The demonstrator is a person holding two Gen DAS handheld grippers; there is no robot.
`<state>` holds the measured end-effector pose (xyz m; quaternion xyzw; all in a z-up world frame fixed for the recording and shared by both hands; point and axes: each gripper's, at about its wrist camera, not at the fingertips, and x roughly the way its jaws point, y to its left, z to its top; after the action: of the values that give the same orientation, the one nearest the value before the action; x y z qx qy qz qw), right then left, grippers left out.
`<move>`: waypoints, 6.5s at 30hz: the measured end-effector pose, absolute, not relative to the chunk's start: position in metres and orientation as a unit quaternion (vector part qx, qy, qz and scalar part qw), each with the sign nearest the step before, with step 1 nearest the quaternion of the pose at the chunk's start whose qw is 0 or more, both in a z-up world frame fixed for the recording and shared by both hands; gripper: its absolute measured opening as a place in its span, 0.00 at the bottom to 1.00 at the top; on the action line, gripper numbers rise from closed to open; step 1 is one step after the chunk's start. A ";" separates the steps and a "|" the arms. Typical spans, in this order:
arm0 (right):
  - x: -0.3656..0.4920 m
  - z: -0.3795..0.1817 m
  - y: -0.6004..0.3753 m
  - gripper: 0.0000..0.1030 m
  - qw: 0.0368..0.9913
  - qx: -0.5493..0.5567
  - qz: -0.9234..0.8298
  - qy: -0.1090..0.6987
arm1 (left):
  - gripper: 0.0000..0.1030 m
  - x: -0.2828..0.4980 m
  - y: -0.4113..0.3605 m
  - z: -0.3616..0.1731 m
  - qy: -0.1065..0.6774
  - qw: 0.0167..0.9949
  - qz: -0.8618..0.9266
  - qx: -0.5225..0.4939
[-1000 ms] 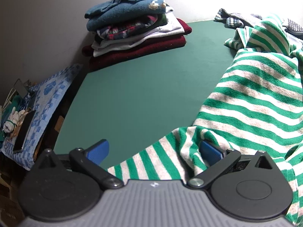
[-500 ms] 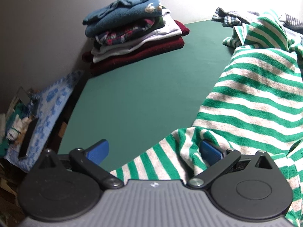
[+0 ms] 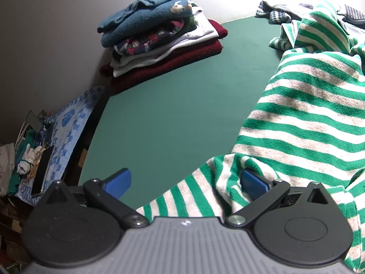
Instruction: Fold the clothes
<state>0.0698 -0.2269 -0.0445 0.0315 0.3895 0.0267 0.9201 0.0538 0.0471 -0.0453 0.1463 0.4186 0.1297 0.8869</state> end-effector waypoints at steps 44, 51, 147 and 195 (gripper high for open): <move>0.019 0.004 -0.262 0.06 0.957 0.010 -0.062 0.283 | 0.99 0.000 0.054 -0.033 0.458 0.884 0.006 0.091; -0.007 0.037 -0.275 0.05 0.969 0.024 -0.080 0.233 | 0.99 -0.016 0.060 -0.028 0.435 0.893 -0.009 0.112; 0.102 0.033 -0.247 0.40 0.910 0.110 0.230 0.328 | 0.55 0.048 0.065 0.029 0.327 0.942 -0.015 0.080; 0.029 0.080 -0.243 0.08 0.903 0.258 0.243 0.244 | 0.15 -0.022 0.067 0.079 0.309 0.947 -0.085 -0.032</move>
<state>0.0293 -0.2432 0.0802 0.2577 0.2437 0.2425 0.9030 -0.0222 0.0666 0.0793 -0.0320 0.3087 -0.0848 0.9468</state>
